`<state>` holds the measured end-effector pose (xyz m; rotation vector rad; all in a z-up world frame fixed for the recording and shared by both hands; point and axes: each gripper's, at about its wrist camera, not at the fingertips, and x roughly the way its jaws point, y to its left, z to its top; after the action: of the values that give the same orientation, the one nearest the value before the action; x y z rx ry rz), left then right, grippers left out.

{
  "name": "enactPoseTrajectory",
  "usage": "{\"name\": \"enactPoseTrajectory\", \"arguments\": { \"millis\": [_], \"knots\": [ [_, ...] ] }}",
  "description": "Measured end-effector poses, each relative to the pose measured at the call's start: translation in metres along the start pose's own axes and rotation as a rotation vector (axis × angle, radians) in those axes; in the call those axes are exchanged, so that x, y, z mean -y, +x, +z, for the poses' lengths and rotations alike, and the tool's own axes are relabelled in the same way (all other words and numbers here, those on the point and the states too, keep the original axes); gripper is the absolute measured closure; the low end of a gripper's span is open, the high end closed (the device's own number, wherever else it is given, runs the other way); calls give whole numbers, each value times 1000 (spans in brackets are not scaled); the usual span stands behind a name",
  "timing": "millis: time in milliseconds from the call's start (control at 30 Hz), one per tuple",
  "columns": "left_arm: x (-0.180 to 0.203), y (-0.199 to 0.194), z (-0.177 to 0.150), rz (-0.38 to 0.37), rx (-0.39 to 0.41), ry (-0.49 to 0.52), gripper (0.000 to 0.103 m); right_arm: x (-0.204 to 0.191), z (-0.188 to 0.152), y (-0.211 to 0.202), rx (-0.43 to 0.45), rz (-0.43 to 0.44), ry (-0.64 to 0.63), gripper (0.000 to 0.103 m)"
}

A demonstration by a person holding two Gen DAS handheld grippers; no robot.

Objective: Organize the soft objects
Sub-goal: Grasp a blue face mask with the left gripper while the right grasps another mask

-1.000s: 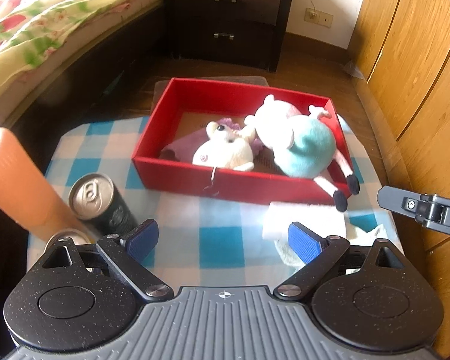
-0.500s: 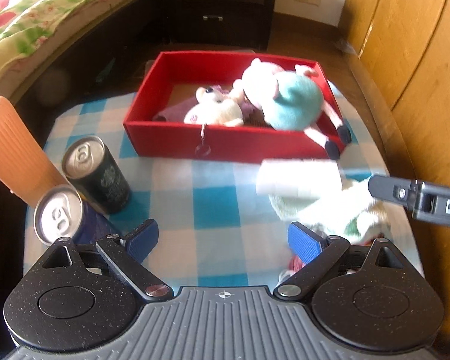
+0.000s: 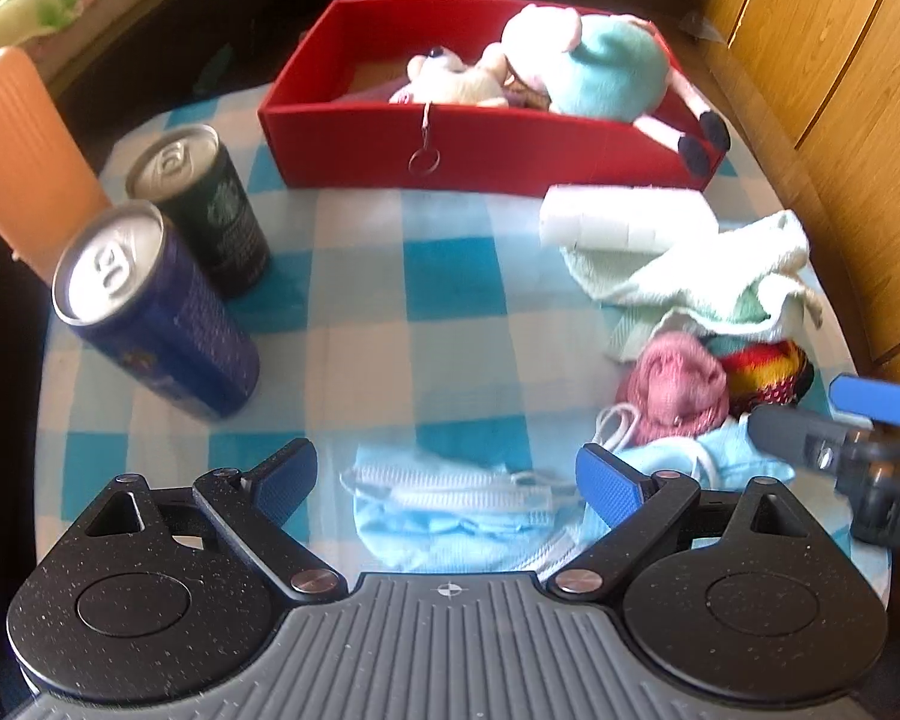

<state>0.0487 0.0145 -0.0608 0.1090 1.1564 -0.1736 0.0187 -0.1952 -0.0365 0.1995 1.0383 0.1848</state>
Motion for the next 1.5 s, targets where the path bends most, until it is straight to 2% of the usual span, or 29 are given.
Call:
{"name": "enactPoseTrajectory", "arguments": {
  "millis": [233, 400, 500, 600, 633, 800, 867, 933, 1033, 1200, 1367, 1433, 1500],
  "knots": [
    [-12, 18, -5, -24, -62, -58, 13, -6, -16, 11, -59, 14, 0, 47],
    [-11, 23, -6, -45, -75, -68, 14, -11, -18, 16, -74, 17, -8, 47],
    [-6, 28, -7, -57, -93, -55, 20, -13, -20, 21, -102, 29, -13, 47],
    [-5, 36, -10, -87, -126, -75, 39, -15, -22, 25, -121, 30, -21, 47],
    [-5, 38, -11, -103, -135, -85, 42, -15, -23, 25, -121, 27, -27, 47],
    [-1, 36, -11, -106, -135, -71, 46, -19, -25, 29, -133, 31, -59, 48],
    [0, 36, -12, -108, -133, -64, 51, -21, -26, 31, -148, 29, -72, 52],
    [1, 35, -13, -115, -133, -61, 58, -21, -27, 34, -173, 34, -72, 65],
    [2, 35, -13, -107, -129, -51, 62, -20, -30, 38, -199, 51, -65, 84],
    [-3, 29, -11, -102, -120, -59, 65, -24, -29, 31, -194, 107, -67, 103],
    [-13, 16, -5, -112, -90, -74, 62, -29, -26, 19, -168, 180, -73, 103],
    [-16, 12, -4, -116, -76, -94, 52, -31, -25, 15, -158, 204, -80, 103],
    [-18, 13, -3, -103, -72, -97, 51, -34, -25, 12, -152, 216, -88, 103]
  ]
}}
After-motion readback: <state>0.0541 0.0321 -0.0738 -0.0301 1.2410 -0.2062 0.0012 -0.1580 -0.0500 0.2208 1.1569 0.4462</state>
